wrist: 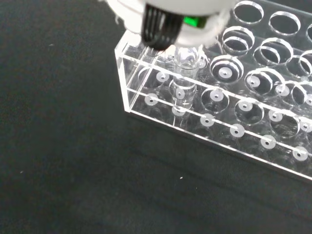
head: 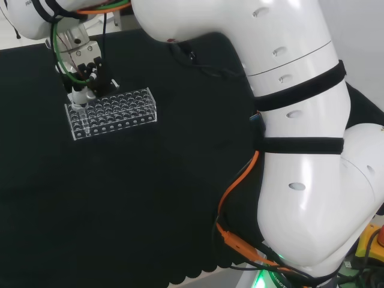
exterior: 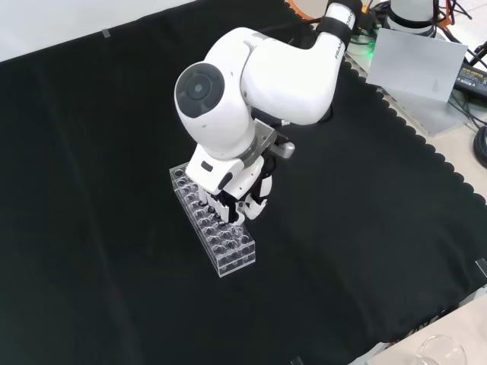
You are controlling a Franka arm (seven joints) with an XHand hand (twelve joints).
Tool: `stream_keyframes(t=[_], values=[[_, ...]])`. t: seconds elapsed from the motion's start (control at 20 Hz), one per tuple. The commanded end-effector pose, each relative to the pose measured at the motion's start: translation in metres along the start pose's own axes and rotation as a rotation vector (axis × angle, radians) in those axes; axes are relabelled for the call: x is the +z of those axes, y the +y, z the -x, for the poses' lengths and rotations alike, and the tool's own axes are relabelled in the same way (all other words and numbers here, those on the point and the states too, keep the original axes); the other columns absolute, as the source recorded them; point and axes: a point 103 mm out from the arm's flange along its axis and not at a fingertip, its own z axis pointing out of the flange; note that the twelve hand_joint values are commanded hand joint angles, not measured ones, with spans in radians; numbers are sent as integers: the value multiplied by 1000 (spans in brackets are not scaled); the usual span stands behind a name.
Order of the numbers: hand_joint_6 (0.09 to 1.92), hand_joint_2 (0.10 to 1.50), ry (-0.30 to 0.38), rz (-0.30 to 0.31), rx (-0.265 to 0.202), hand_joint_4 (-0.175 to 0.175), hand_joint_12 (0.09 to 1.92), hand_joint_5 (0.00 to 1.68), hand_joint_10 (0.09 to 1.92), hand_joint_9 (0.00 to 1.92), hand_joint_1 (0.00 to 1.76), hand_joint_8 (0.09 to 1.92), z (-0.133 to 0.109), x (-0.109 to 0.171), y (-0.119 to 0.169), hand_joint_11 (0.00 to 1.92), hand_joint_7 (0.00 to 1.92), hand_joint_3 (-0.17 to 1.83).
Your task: Pick up the test tube.
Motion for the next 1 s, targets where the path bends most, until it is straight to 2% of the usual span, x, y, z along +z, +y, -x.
stream_keyframes(t=[0.05,0.5,0.6,0.7,1.0], values=[[645,557,-26,96,10,-175,983,1288,515,1314,1436,746,0,-12,1,1349,1386,773],[583,461,-60,121,-19,-175,1081,1358,621,1348,1450,549,-3,-32,3,1463,1476,898],[370,561,-68,120,-27,-175,1103,1339,737,1286,1443,646,-4,-34,3,1451,1425,754],[224,610,-70,116,-35,-175,1117,1356,768,1267,1441,669,-5,-38,2,1443,1408,677],[147,610,-71,92,-48,-175,1119,1381,753,1278,1441,668,-4,-56,1,1446,1414,671]])
